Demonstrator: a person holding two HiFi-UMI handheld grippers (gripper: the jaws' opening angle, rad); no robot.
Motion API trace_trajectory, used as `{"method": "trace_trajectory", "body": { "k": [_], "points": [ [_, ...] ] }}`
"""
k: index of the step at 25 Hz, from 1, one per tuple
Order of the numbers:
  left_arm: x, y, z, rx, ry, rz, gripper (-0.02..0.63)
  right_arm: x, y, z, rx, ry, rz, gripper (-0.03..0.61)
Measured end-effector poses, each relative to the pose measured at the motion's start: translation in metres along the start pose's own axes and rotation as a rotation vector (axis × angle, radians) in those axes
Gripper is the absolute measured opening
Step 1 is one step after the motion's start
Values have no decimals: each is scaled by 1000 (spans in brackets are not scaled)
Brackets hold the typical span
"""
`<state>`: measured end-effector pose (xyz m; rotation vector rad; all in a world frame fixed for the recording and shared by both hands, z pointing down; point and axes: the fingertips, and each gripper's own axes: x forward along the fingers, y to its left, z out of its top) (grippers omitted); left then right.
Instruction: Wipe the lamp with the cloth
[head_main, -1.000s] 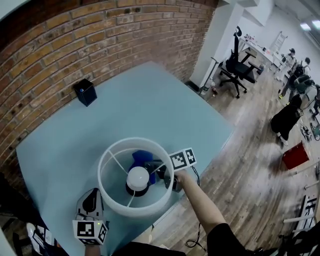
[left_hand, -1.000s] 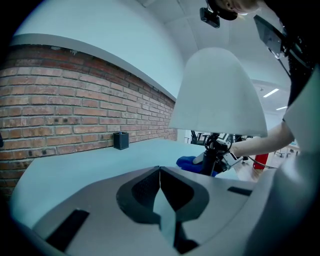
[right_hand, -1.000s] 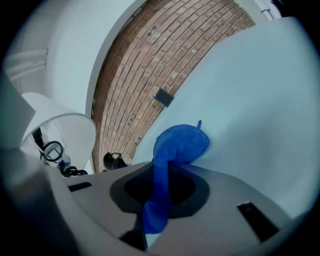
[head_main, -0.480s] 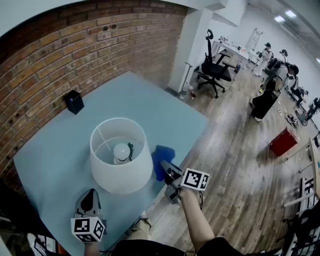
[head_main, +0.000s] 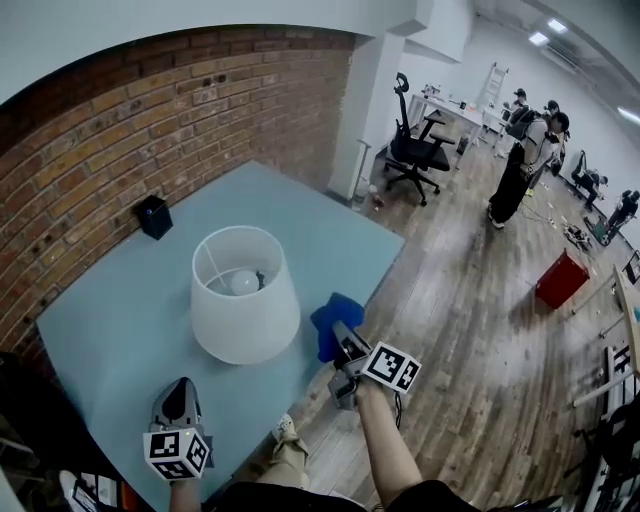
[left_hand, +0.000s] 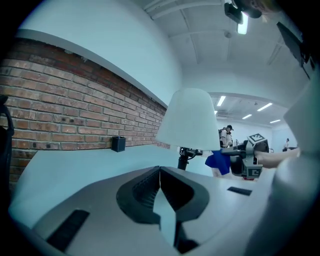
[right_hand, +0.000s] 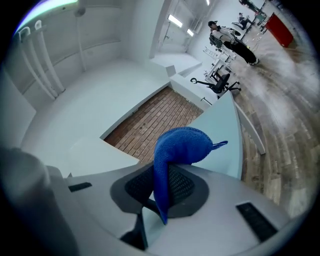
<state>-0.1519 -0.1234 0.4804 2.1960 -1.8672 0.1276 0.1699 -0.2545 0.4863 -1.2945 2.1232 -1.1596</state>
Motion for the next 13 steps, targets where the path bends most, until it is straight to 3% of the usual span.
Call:
{"method": "trace_trajectory", "body": {
  "k": [13],
  "points": [
    [-3,-11,-5,0,-1,-19,9,-17,6,-11,46,-49,-17,58]
  ]
}}
